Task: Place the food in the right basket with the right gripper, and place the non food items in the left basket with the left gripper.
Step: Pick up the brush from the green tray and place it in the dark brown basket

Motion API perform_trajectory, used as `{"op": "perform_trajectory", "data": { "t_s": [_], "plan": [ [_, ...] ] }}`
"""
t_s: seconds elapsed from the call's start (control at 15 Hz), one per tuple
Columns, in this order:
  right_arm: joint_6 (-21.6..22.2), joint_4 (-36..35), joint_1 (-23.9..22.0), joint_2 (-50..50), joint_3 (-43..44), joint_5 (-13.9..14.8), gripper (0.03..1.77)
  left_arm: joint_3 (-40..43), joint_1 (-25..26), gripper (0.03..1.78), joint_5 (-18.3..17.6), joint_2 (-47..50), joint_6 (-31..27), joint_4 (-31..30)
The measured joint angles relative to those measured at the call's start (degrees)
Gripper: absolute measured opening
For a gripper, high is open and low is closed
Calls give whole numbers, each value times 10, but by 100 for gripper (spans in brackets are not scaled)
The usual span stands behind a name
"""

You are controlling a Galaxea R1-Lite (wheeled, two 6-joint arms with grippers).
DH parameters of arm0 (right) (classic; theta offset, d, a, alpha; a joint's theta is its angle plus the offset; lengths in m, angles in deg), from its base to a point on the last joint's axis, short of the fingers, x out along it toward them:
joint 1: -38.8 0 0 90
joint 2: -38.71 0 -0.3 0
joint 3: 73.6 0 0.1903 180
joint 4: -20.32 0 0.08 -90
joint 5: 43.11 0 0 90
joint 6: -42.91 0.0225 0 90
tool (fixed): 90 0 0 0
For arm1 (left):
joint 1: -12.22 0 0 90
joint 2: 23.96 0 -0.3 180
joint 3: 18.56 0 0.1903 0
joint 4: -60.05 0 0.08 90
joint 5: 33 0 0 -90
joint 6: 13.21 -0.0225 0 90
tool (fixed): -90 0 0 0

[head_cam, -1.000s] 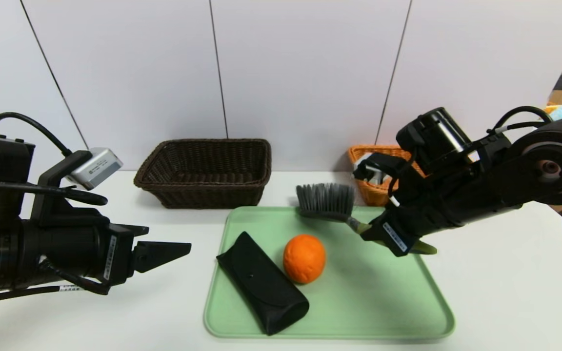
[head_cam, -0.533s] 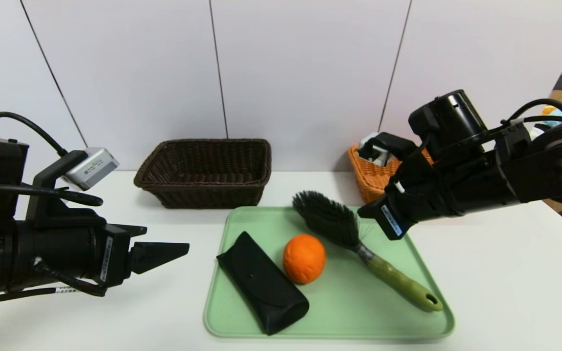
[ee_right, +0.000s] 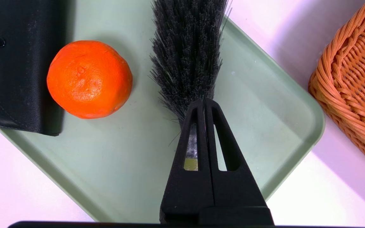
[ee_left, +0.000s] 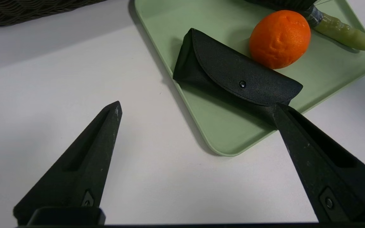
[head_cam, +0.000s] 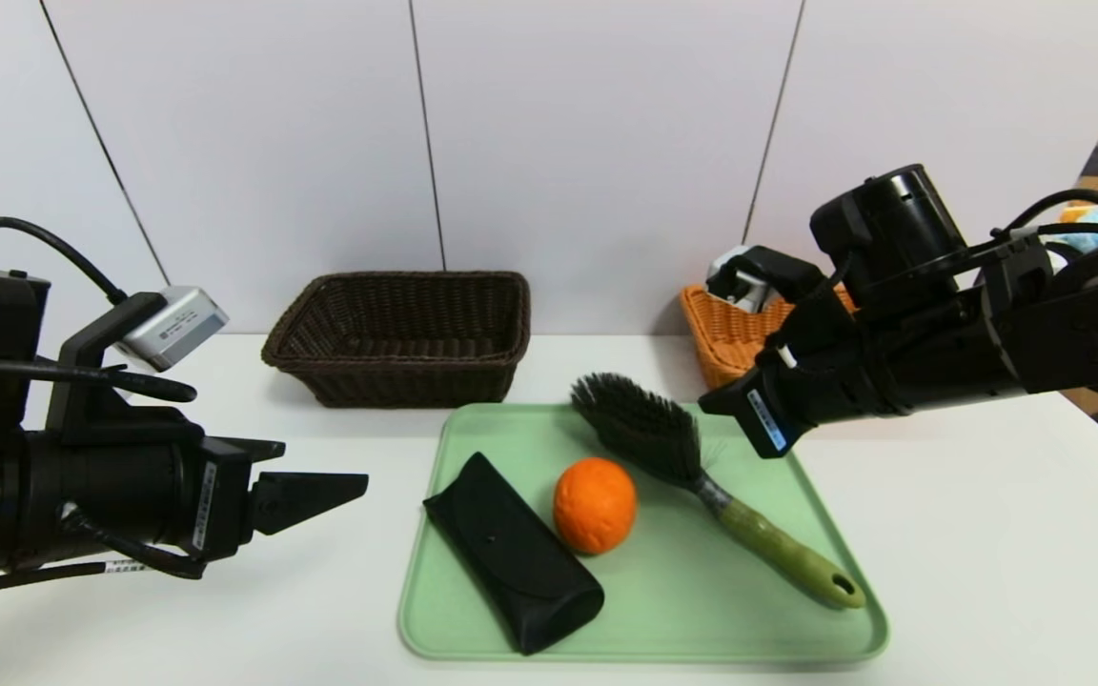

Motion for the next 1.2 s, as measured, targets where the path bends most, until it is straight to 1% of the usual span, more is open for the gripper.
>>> {"op": "perform_trajectory", "data": {
  "t_s": [0.27, 0.47, 0.73, 1.0, 1.07, 1.2],
  "plan": [
    [11, 3, -3, 7, -12, 1, 5, 4, 0, 169, 0, 0, 0, 0],
    [22, 2, -10, 15, -39, 1, 5, 8, 0, 169, 0, 1, 0, 0],
    [23, 1, -23, 32, -79, -1, 5, 10, 0, 169, 0, 1, 1, 0],
    [23, 0, -26, 42, -99, -1, 5, 11, 0, 169, 0, 1, 1, 0],
    [23, 0, -26, 44, -103, -3, 14, 12, 0, 169, 0, 1, 1, 0],
    [23, 0, -26, 46, -110, -7, 51, 13, 0, 169, 0, 1, 1, 0]
  ]
}}
